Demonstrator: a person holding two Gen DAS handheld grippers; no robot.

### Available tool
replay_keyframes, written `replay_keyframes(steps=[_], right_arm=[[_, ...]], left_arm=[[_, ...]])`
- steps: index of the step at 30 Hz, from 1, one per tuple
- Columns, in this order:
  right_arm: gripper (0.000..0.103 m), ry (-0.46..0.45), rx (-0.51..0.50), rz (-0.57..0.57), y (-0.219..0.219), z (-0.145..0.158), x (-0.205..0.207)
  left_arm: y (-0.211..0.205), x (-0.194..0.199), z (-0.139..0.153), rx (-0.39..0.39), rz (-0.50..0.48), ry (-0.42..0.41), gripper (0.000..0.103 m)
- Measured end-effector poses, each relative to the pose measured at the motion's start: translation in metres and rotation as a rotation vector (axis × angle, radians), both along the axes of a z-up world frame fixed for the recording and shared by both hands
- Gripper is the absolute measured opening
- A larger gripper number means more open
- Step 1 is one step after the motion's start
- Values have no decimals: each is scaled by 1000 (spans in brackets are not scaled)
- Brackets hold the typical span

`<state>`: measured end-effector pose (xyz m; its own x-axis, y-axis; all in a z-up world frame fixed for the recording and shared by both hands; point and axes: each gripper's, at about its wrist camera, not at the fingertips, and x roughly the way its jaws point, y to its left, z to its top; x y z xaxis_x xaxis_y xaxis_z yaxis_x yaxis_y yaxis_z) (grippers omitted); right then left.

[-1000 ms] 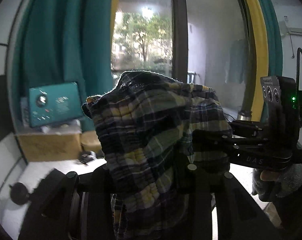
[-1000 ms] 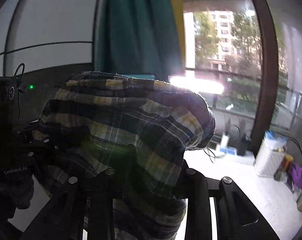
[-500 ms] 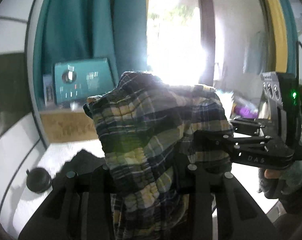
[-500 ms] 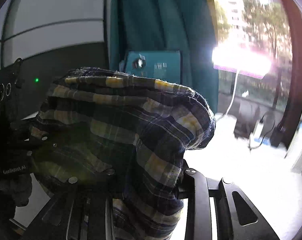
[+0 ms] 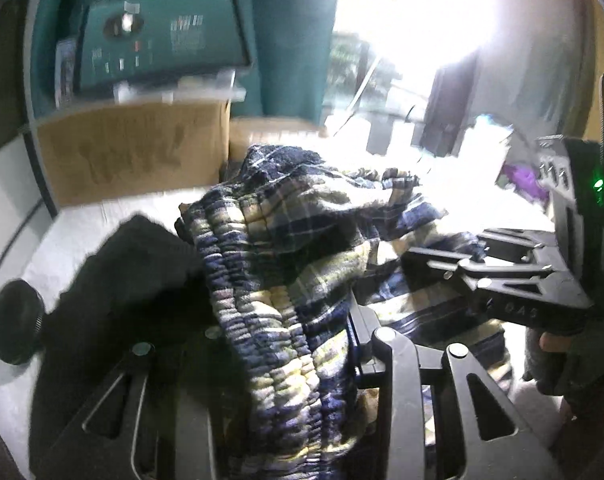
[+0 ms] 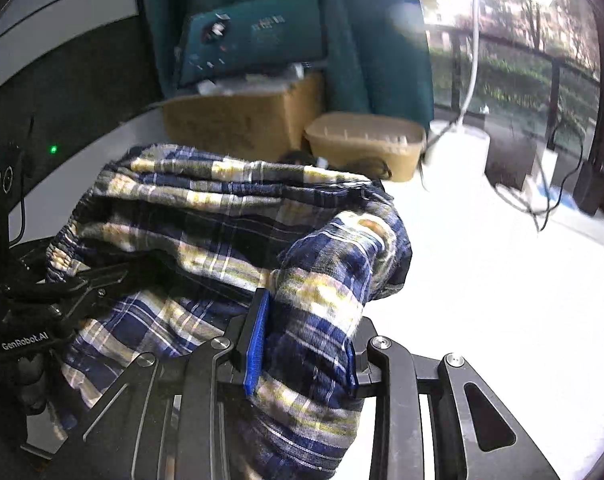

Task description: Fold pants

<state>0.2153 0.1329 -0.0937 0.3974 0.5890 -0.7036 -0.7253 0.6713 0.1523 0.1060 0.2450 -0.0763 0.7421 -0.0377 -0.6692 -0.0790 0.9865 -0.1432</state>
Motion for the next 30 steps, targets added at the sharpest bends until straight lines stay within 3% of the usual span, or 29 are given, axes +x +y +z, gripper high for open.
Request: replay_keyframes(steps=[4,6,7,8,9,12,20,26,30], right_arm=[[33,64,-37,-43,3,-23,15],[45,83,-42,-57,2,-29,20],[60,87,-46,-76,-1,-31,24],[68,88,-51,-92,-4,-32,26],[70,95,-49,-107,-8,-34,30],[71,135,-29,-125,-17,-34,35],[71,115,-30,-172,-30,-16,27],[71,66,-6,-193,-39,5,33],[71,80,-37,-188,-36,-6,42]], left_arm=[[23,10,-27,-89,41,100,41],[28,8,-32,-111,45,111,45],[31,7,-34,-118,48,115,47],[32,6,-35,-122,50,117,49],[32,5,-35,-124,52,119,49],[33,2,-35,-116,57,126,50],[39,-7,-19,-92,63,134,50],[46,-10,-2,-146,82,107,50],[49,1,4,-130,94,94,50]])
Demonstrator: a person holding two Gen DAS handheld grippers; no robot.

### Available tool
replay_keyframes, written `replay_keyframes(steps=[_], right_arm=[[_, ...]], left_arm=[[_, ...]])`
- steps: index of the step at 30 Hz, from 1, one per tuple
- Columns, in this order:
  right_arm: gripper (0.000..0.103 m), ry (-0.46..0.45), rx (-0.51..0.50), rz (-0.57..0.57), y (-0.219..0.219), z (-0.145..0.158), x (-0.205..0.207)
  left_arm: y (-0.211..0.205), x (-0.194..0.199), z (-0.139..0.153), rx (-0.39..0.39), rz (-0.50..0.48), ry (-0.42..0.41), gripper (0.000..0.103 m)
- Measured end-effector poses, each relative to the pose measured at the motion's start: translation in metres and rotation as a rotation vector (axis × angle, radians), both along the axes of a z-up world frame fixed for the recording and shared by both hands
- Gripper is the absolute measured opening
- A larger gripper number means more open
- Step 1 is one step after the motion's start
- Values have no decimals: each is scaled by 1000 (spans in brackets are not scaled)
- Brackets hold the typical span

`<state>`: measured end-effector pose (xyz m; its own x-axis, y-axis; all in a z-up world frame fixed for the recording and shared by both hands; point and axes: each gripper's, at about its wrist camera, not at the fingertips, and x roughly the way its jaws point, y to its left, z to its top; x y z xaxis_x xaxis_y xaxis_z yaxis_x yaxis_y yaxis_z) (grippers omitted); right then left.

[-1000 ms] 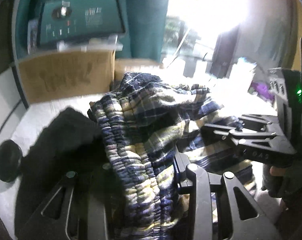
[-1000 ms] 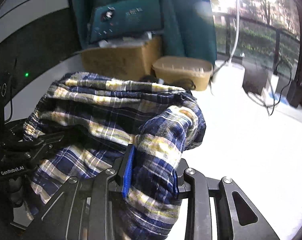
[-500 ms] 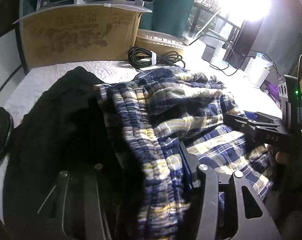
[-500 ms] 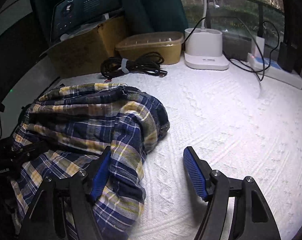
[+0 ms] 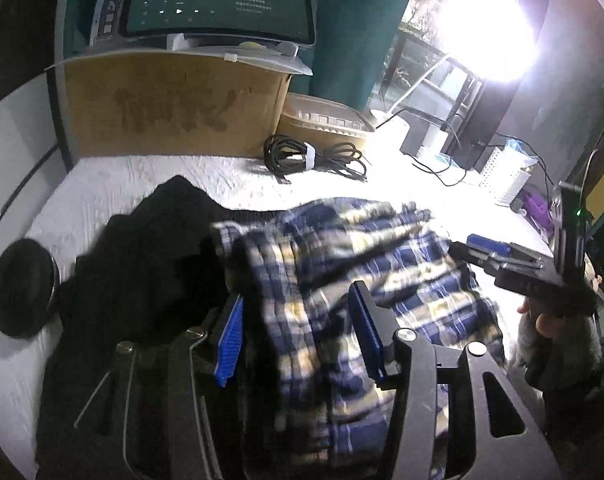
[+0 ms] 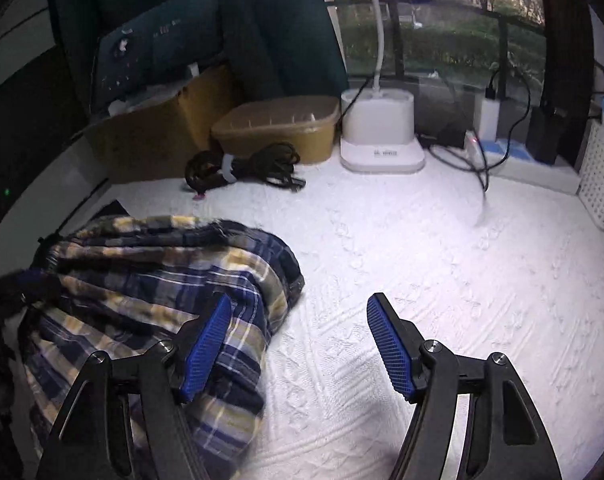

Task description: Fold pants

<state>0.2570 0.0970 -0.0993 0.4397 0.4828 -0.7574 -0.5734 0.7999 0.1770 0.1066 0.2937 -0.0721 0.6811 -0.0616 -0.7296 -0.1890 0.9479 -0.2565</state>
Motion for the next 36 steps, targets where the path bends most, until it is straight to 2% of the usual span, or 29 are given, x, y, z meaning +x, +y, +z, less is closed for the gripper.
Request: replay_keyframes(steps=[5,8,11,17,24,28,30,34,36], right_arm=[[71,39,-25,4,5,-18,6],[71,33,-44,15,8,-22,7],[72,43,-39,15,8,-24,9],[72,34,-47,0,3,-16,3],[73,24,-31,-20,-12,-6,-18],[73,20,-35,-8,-17,-5,-37],[73,21,-36,-3,-19,-7,-45],[73,34,-60,5,-23,-17,-61],[73,39,-64,4,-26,-19,-66]], left_arm=[[13,14,-20,-6,42,74,51],[16,15,-28,14,48,82,55],[17,14,-28,28,54,85,58],[10,8,-17,78,66,79,58],[2,-11,-3,90,86,49,58],[-11,-25,2,98,64,35,58],[-16,-32,-1,96,55,32,58],[-21,-38,-20,111,60,93,58],[-21,-43,-22,108,64,92,58]])
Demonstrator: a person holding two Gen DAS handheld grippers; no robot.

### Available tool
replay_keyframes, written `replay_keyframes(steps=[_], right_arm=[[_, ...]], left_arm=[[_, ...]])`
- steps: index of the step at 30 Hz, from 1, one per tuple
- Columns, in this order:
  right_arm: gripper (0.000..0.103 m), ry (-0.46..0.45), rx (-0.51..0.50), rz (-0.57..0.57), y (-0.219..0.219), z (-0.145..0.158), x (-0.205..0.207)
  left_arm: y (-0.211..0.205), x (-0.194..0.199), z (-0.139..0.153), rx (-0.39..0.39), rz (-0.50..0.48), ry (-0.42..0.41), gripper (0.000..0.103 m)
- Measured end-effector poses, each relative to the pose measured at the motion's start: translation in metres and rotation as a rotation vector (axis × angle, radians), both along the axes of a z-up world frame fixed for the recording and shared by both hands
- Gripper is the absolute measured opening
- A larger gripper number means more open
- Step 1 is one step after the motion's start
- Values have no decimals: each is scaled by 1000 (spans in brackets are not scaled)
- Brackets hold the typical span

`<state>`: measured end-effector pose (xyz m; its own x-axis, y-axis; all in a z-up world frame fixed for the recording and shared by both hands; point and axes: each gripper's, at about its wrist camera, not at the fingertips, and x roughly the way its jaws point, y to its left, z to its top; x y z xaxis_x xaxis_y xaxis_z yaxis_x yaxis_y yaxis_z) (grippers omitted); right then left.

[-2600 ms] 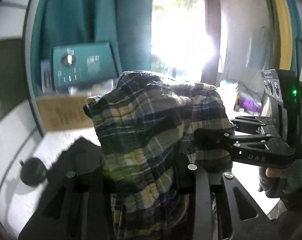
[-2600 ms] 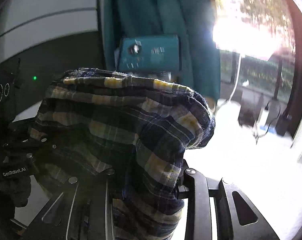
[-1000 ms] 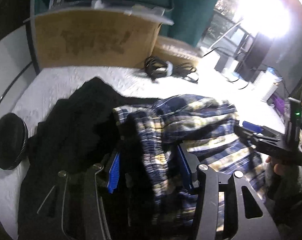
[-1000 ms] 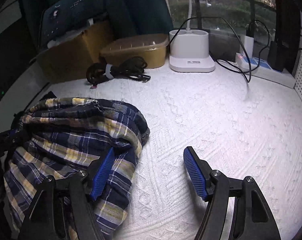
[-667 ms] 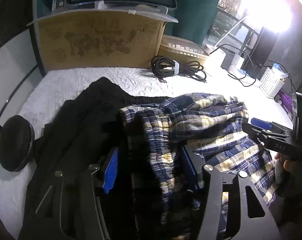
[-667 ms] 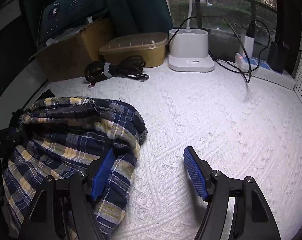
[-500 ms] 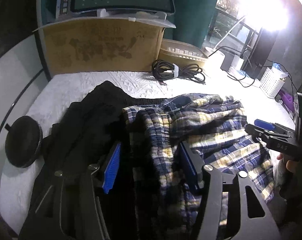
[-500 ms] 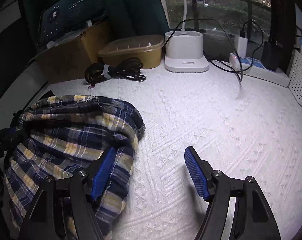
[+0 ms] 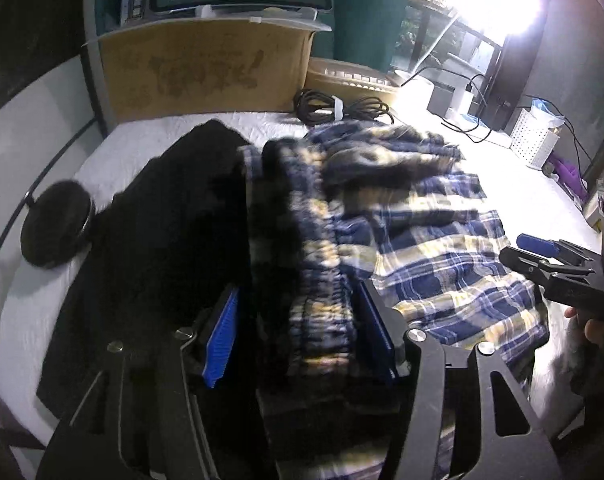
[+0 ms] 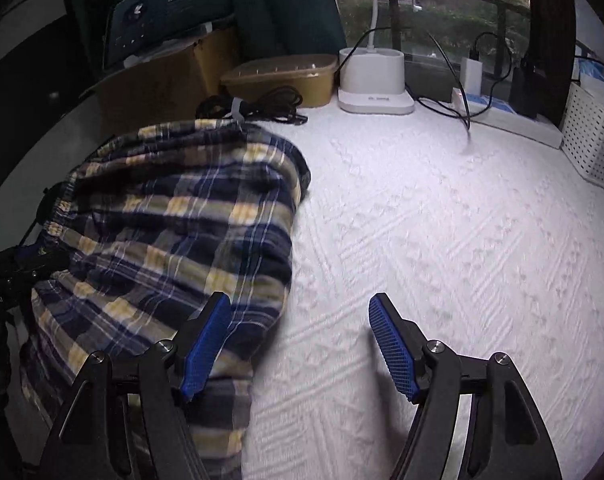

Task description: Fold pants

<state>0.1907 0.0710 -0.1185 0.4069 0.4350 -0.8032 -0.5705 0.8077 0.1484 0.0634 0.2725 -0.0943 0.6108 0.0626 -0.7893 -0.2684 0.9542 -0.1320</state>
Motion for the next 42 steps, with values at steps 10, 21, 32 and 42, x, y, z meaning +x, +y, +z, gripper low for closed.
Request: replay_keyframes(steps=[10,21,32,42], right_arm=[[73,-35,11,-12,-16,15,-23],[73,-63,15,-38,-46,27,-54],[73,-101,32,-94,-90,40,-87],[73,-132,52,-161,-131,52,-107]], left_arm=[[-13,-24,19,35,-7,-58,58],[-47,-42,27,90,-32,-72,58],[-91,-59,37,102,-109,-98,58],[-129,-61,51,118,-186,-127,62]])
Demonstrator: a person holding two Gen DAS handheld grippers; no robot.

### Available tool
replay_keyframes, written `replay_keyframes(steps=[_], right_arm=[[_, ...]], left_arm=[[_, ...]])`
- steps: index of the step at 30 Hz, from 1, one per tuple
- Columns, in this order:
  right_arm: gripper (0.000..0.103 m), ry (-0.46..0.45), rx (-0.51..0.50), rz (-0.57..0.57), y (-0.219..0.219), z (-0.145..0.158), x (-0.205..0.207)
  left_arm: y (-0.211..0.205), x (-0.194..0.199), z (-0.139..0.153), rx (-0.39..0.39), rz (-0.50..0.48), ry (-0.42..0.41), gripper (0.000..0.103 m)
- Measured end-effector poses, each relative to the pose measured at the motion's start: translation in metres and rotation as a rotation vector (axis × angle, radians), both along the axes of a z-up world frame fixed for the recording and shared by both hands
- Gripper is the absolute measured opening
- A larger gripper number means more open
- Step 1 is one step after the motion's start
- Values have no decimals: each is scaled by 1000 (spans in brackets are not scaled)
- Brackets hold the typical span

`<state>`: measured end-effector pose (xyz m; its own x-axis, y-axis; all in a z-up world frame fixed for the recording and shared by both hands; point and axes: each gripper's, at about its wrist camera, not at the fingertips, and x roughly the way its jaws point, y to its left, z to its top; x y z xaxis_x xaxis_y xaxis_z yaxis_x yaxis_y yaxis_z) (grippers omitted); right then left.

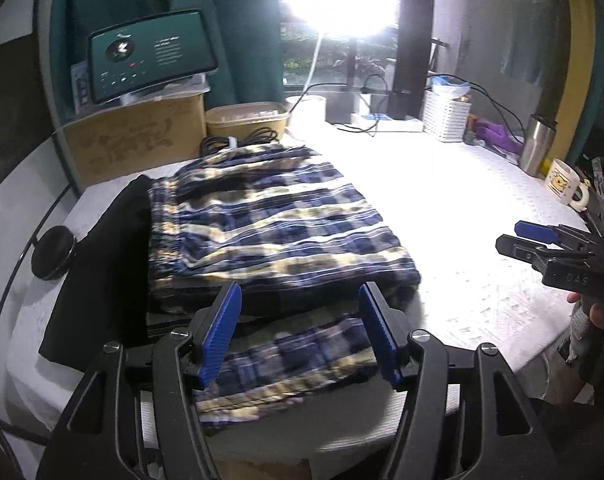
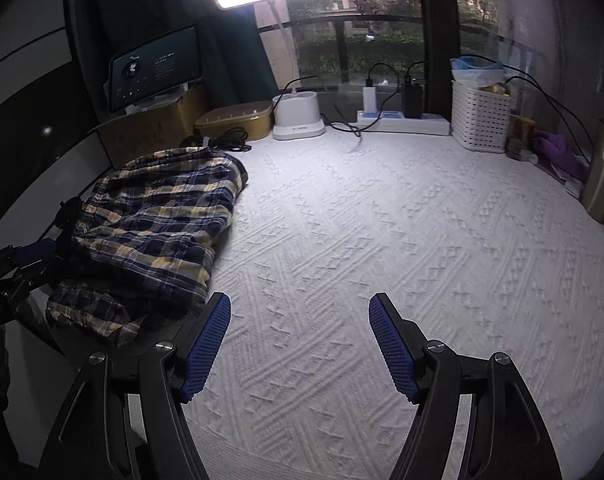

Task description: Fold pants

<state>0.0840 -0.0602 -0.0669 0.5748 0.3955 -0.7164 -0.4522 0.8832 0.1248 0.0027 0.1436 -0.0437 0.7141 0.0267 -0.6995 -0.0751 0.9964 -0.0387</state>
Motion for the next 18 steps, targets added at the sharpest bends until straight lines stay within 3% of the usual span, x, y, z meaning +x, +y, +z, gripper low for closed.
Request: replay_keyframes(steps=[10,15,18], right_arm=[[73,-32,35,-74,-45,14,-15],[73,-56,49,-104,-62,22,-20],[73,-72,50,-112,-69,27,-23]], left_arm=[[-34,2,10,35,-44,-12,64],[-51,3,18,25,-64,-32,73],[-61,1,23,60,-50,-48,75]])
